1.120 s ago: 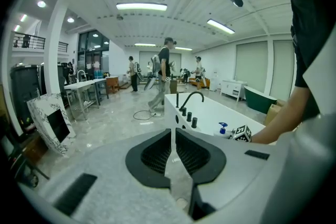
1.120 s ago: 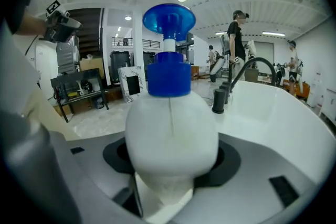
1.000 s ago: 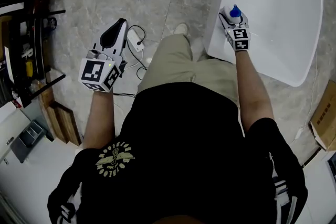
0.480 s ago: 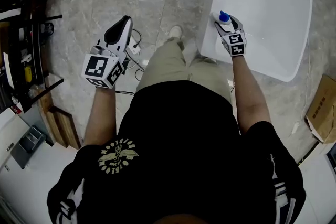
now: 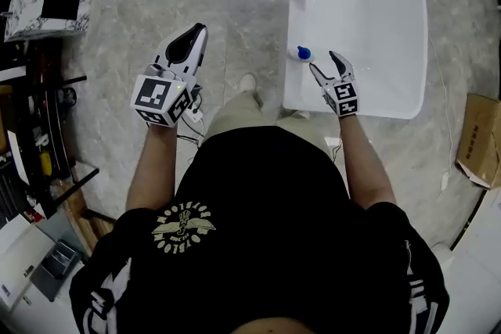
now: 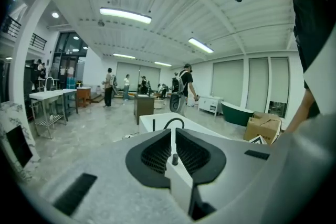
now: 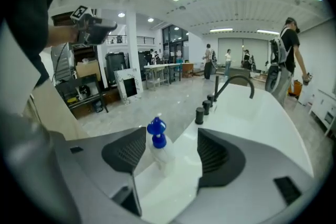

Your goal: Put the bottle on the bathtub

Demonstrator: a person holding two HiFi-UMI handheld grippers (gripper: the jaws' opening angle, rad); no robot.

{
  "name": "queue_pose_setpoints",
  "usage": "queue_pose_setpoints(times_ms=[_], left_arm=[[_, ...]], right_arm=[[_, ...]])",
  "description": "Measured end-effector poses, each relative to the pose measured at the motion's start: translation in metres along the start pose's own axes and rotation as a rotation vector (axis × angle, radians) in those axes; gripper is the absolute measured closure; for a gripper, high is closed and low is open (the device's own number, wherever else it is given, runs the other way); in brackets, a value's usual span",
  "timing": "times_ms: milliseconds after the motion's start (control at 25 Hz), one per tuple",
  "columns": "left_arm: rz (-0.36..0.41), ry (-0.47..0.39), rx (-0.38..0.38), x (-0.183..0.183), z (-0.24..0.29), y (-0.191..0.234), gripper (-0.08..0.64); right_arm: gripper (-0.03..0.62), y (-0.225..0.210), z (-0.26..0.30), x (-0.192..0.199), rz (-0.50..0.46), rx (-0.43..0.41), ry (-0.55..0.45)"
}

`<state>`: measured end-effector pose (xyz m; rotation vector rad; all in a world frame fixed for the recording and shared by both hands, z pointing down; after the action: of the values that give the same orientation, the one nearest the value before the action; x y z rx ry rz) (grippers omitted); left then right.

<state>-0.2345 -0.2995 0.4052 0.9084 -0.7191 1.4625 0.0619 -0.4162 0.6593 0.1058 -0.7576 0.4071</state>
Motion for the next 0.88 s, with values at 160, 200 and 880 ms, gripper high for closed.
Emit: queue_pose_setpoints(times_ms=[160,200,880], left_arm=[[0.047,-0.036,0.089,-0.035,0.037,-0.017,0.528],[0.051,-0.044,0.115,-0.041,0.044,-0.02,0.528],[0.104,-0.158,0.443,-0.11,0.082,-0.113,0.549]], right_arm=[[0.322,-0.018,-0.059,-0.038,0.072,0.074,-0.153],[0.322,-0.018,-0.073,-0.048,0.092,0.091,-0.189],[0.581,0.003,-0.269,-0.128,0.231,0.27,-0.57]])
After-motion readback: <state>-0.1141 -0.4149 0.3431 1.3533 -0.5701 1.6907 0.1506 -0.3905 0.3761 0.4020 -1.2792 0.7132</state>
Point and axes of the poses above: the fingertips, and each gripper's own axes: z forward along the fingers, y to its left, x out of its underside, the point moved 3 cm from there along -z, backward along the fingers, and after that the axes turned 12 degrees about y, right-handed, at the moved point
